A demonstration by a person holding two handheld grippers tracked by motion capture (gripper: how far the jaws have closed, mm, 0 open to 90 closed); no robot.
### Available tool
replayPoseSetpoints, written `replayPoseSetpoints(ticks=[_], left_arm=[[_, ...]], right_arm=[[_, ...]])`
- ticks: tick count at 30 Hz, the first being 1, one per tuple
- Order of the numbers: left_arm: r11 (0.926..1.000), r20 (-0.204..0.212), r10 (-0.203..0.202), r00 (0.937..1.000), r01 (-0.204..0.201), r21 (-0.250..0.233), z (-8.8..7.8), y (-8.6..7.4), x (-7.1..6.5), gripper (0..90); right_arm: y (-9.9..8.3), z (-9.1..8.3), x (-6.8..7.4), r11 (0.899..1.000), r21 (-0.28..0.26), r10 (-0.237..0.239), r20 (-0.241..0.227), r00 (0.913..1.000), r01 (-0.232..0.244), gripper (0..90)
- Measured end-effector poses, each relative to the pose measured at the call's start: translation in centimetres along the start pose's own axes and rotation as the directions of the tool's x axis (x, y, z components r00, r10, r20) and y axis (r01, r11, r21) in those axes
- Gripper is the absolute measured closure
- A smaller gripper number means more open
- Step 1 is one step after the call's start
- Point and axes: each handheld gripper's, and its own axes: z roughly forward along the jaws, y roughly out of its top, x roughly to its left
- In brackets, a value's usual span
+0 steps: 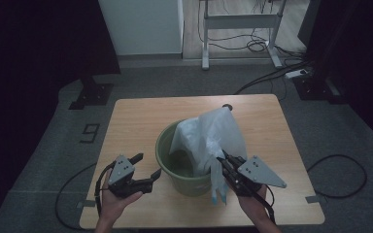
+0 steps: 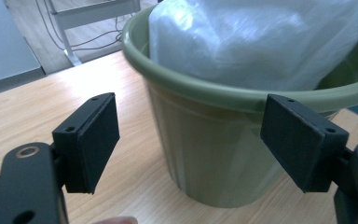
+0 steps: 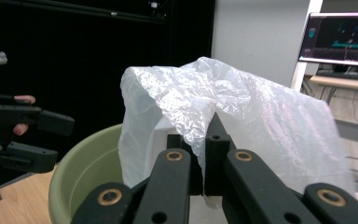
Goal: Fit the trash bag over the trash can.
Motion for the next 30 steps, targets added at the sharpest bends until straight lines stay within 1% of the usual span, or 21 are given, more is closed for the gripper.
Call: replayPoseSetpoints(ticks=[3, 7, 11, 13, 14, 21, 22, 23, 24, 25, 26, 28, 29, 30], left_arm=[[0.9999, 0.010, 0.013, 0.9999, -0.013, -0.008, 0.0, 0.4, -0.5, 19.0], [0.9998, 0.029, 0.013, 0.9995, -0.013, -0.014, 0.3, 0.9, -1.1, 19.0], [0.9998, 0.040, 0.001, 0.9992, 0.000, -0.019, 0.5, 1.2, -1.4, 19.0], [0.9998, 0.031, 0.001, 0.9995, 0.000, -0.020, 0.4, 1.4, -1.7, 19.6], [0.9998, 0.032, -0.003, 0.9995, 0.004, -0.021, 0.4, 1.5, -1.7, 19.9], [0.9989, 0.055, -0.029, 0.9981, 0.031, -0.036, 0.2, 2.2, -2.3, 20.9], [0.9988, 0.054, -0.031, 0.9981, 0.033, -0.036, 0.2, 2.2, -2.3, 20.9], [0.9989, 0.053, -0.032, 0.9981, 0.034, -0.034, 0.3, 2.2, -2.3, 21.0], [0.9989, 0.053, -0.035, 0.9980, 0.036, -0.031, 0.4, 2.1, -2.3, 21.0], [0.9989, 0.053, -0.036, 0.9979, 0.038, -0.029, 0.4, 2.1, -2.3, 21.0], [0.9990, 0.053, -0.035, 0.9980, 0.036, -0.026, 0.4, 2.0, -2.3, 21.0], [0.9990, 0.051, -0.037, 0.9980, 0.038, -0.024, 0.4, 1.8, -2.2, 21.0], [0.9988, 0.049, -0.040, 0.9980, 0.041, -0.025, 0.4, 1.8, -2.1, 21.0], [0.9987, 0.049, -0.043, 0.9979, 0.044, -0.027, 0.4, 1.8, -2.0, 21.1]], right_arm=[[-0.4, 0.3, 0.0, 1.000, 0.015, 0.007, -0.004, 1.0000, -0.007, 88.9], [-0.6, 0.7, -0.2, 1.000, 0.028, 0.014, -0.010, 0.9998, -0.014, 88.9], [-0.8, 1.0, -0.4, 0.999, 0.036, 0.018, -0.012, 0.9998, -0.018, 88.9], [-0.8, 1.0, -0.5, 0.999, 0.037, 0.017, -0.011, 0.9998, -0.016, 88.9], [-0.7, 1.0, -0.5, 0.999, 0.036, 0.018, -0.011, 0.9998, -0.018, 88.9], [-0.3, 0.8, -0.6, 0.999, 0.033, 0.014, -0.018, 0.9997, -0.014, 88.0], [-0.3, 0.8, -0.7, 0.999, 0.037, 0.016, -0.017, 0.9997, -0.015, 86.1], [-0.4, 0.7, -0.7, 0.999, 0.044, 0.019, -0.015, 0.9997, -0.018, 82.4], [-0.5, 0.7, -0.7, 0.999, 0.048, 0.022, -0.018, 0.9996, -0.021, 75.8], [-0.7, 0.6, -0.7, 0.998, 0.055, 0.030, -0.015, 0.9994, -0.029, 65.1], [-0.8, 0.4, -0.6, 0.997, 0.060, 0.040, -0.007, 0.9992, -0.039, 57.9], [-1.2, -0.4, -0.2, 0.997, 0.066, 0.046, 0.001, 0.9990, -0.046, 47.4], [-1.5, -0.9, 0.0, 0.997, 0.064, 0.041, 0.012, 0.9991, -0.042, 41.2], [-1.7, -1.5, 0.2, 0.997, 0.063, 0.045, 0.031, 0.9985, -0.047, 37.8]])
